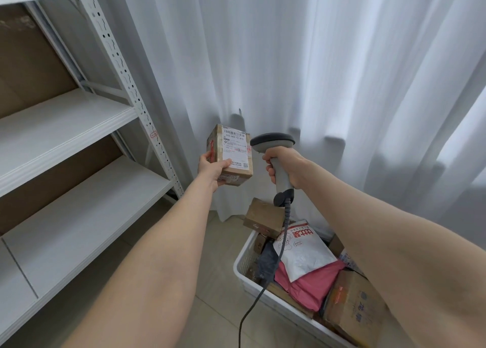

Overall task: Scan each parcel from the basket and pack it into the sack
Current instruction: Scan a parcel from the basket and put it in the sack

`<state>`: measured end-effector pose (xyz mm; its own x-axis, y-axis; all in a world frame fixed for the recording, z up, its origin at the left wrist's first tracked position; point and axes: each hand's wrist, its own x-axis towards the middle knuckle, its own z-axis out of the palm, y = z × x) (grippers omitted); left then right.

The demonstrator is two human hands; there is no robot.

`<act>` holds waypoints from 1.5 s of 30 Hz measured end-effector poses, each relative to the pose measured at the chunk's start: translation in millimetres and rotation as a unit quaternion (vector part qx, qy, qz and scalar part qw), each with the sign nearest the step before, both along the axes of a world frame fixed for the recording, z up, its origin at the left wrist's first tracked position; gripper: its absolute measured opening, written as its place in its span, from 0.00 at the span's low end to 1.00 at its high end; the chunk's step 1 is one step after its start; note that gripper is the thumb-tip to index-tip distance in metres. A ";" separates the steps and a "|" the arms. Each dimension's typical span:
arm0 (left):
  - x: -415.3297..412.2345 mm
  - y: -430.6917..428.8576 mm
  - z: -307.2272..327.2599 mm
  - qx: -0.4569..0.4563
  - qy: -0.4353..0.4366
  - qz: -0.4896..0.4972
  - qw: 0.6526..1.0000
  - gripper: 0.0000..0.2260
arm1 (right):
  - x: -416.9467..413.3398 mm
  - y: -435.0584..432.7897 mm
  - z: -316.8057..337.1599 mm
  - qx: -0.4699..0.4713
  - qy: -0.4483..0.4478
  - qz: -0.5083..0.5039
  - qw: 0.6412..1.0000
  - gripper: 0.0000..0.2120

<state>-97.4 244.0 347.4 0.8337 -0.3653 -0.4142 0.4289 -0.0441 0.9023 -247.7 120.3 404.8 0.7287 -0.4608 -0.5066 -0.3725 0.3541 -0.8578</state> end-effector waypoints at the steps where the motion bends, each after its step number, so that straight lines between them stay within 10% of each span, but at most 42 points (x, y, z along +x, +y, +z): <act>1: 0.5 1.6 0.1 0.001 0.001 0.001 1.000 0.32 | 0.1 1.5 1.0 -0.002 0.000 0.001 1.000 0.05; 45: -0.5 23.0 -15.1 -0.015 0.035 -0.016 0.999 0.30 | 1.1 26.3 4.5 -0.002 0.003 0.028 1.000 0.02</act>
